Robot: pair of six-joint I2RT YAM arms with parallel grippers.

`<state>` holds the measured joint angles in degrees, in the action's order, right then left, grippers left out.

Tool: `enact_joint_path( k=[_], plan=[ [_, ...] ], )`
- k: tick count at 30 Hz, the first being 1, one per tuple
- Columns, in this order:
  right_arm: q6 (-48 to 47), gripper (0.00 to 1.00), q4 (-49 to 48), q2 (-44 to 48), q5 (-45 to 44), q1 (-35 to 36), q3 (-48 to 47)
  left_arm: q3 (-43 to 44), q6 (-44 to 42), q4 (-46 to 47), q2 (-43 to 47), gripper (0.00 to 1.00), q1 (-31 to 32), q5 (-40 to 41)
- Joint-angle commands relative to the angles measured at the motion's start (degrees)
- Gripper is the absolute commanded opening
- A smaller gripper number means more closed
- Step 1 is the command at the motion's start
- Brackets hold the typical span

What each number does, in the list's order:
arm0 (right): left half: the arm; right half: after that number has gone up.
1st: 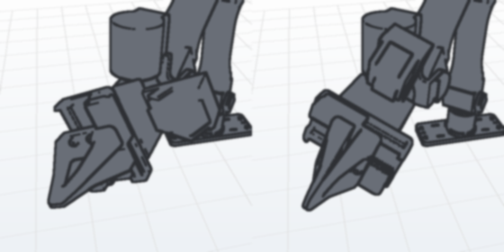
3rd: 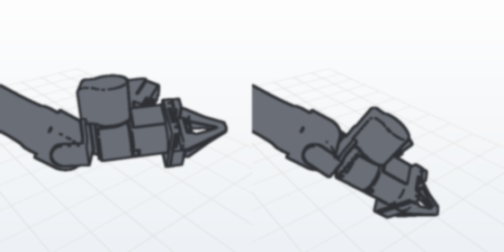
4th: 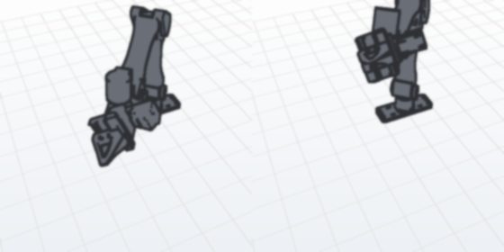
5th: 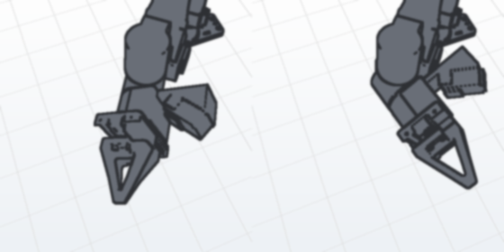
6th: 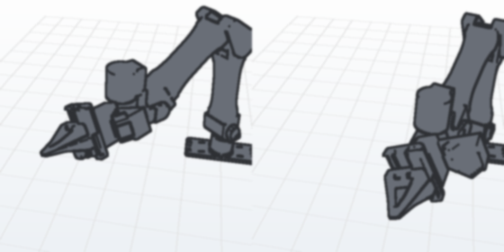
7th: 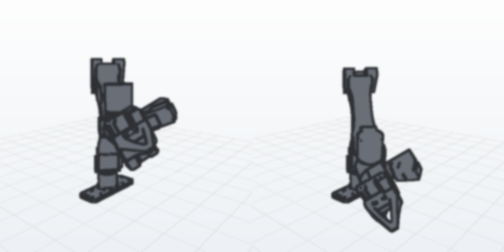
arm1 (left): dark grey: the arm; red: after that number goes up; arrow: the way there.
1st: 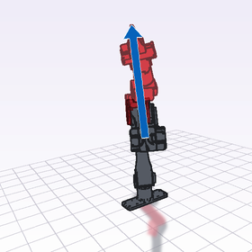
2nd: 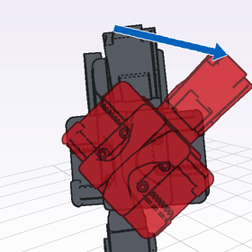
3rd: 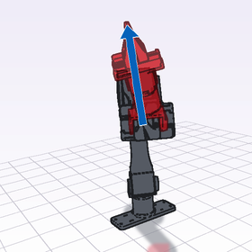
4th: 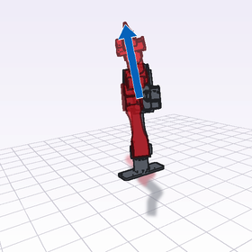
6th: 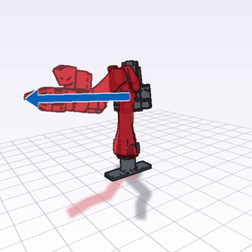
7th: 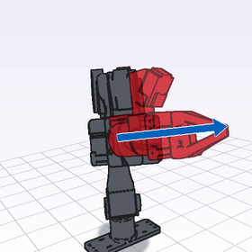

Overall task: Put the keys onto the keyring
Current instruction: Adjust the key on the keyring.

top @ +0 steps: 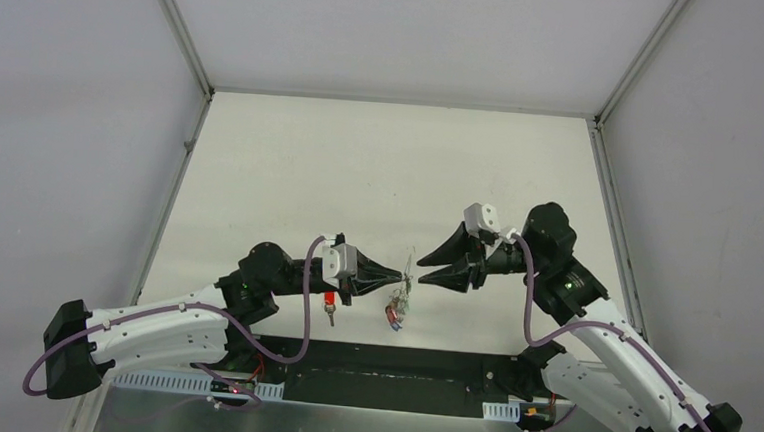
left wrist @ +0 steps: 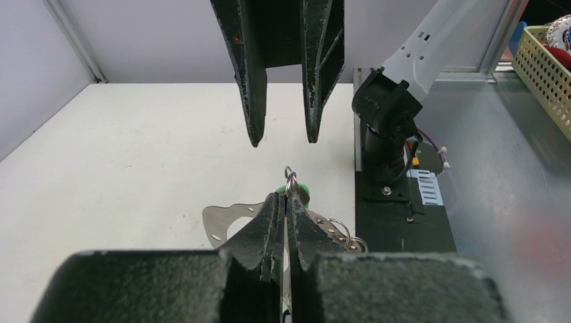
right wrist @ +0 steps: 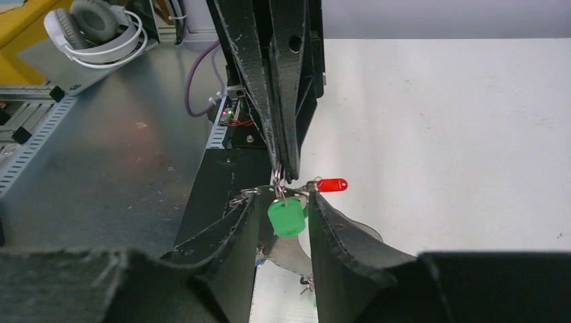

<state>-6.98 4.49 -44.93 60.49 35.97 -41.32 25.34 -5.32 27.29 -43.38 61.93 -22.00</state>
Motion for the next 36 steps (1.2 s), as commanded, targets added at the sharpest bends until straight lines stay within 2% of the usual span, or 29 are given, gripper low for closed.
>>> enact_joint_path(
  k=[1, 13, 22, 27, 36],
  plan=[
    [-0.41, 0.35, -4.24, -0.41, 4.90, -0.24, 0.75, 1.74, -0.99, 2.95, 0.20, 0.00, 0.51, 0.39],
    [-1.43, 0.35, -4.31, -5.27, 8.74, -0.20, 0.13, 2.08, -0.39, 3.47, -0.45, 0.00, 0.49, -0.31],
    [-1.98, 0.16, -4.27, -7.51, 9.66, -0.21, -0.51, 2.42, -0.29, 3.57, -1.14, 0.00, 0.55, -0.55],
    [-2.75, 0.00, -3.82, -7.83, 10.19, -0.20, -0.35, 2.34, -0.19, 3.65, -1.14, 0.00, 0.47, -0.59],
    [-5.66, 0.00, -0.09, -6.95, 8.49, -0.19, 1.33, 2.00, -0.02, 3.69, -0.23, 0.00, 0.54, -0.59]
  ],
)
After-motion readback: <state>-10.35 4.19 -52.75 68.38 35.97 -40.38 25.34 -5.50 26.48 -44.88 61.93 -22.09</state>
